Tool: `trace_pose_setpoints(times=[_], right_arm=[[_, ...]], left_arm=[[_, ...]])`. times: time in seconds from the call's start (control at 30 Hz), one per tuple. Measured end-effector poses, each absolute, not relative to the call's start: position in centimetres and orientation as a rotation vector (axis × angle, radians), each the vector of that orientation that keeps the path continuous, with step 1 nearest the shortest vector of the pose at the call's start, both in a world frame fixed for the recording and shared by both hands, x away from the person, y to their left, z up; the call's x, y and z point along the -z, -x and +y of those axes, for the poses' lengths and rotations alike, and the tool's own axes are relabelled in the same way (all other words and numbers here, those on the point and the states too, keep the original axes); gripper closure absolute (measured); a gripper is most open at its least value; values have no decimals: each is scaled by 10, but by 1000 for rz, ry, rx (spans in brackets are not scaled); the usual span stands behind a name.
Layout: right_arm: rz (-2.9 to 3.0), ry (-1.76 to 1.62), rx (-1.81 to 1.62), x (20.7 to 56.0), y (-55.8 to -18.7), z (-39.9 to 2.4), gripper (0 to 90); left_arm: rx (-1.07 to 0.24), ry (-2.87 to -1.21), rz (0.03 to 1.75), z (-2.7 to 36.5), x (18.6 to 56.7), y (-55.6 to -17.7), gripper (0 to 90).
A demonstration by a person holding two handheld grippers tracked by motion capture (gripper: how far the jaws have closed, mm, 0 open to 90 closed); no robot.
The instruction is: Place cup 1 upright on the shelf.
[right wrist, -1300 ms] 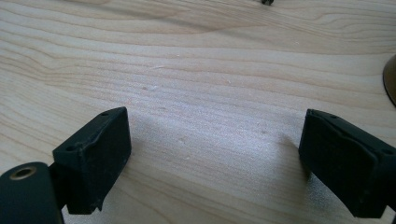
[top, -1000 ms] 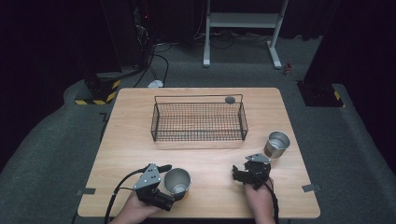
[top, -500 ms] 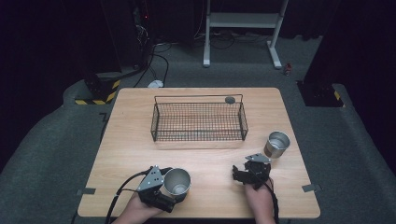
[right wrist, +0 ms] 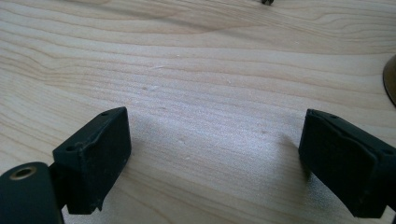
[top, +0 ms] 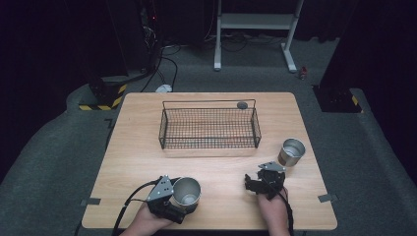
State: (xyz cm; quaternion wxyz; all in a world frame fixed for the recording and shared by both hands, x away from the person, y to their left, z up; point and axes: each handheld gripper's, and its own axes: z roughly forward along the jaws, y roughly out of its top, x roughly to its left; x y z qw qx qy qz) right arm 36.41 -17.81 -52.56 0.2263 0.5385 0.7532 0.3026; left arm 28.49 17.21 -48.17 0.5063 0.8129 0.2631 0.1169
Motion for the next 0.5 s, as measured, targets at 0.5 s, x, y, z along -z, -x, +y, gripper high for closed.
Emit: trace_pose_setpoints(times=[0.5], right_arm=[[2076,-1483,-834,526,-364,-178,91]], left_arm=[[-279,-1945,620,174,483,-284,106]])
